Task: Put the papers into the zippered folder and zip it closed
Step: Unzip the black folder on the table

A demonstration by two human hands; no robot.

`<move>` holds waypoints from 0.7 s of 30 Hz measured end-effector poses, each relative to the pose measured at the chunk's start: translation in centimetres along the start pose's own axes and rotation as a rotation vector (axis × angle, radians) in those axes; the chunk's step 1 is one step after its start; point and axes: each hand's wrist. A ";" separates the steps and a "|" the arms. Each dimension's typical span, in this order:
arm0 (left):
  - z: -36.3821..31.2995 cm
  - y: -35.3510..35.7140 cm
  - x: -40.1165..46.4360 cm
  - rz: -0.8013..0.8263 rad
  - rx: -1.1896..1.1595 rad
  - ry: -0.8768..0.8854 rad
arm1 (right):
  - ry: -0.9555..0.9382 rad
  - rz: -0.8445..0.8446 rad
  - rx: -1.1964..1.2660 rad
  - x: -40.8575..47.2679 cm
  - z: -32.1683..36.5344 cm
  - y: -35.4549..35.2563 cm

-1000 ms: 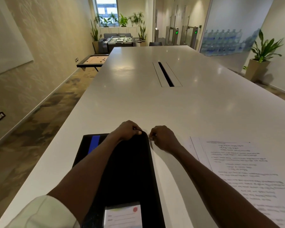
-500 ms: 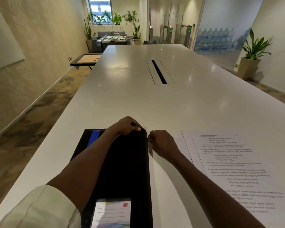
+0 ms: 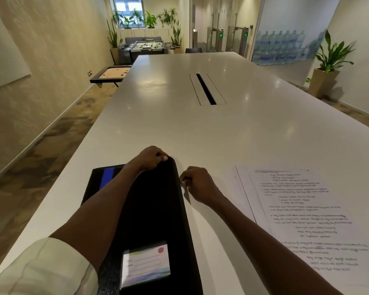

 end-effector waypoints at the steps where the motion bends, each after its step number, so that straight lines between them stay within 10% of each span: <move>1: 0.1 -0.1 0.0 -0.003 -0.005 -0.007 | -0.007 0.005 0.001 -0.4 0.1 0.0; 21: -0.6 0.9 -2.2 -0.215 -0.001 -0.111 | 0.104 -0.044 0.066 -13.9 3.9 -0.4</move>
Point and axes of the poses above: each hand's wrist, its own x-axis towards the middle knuckle, its own y-axis out of the palm, z = x × y, and after that the axes turned 3 degrees about x, right-handed
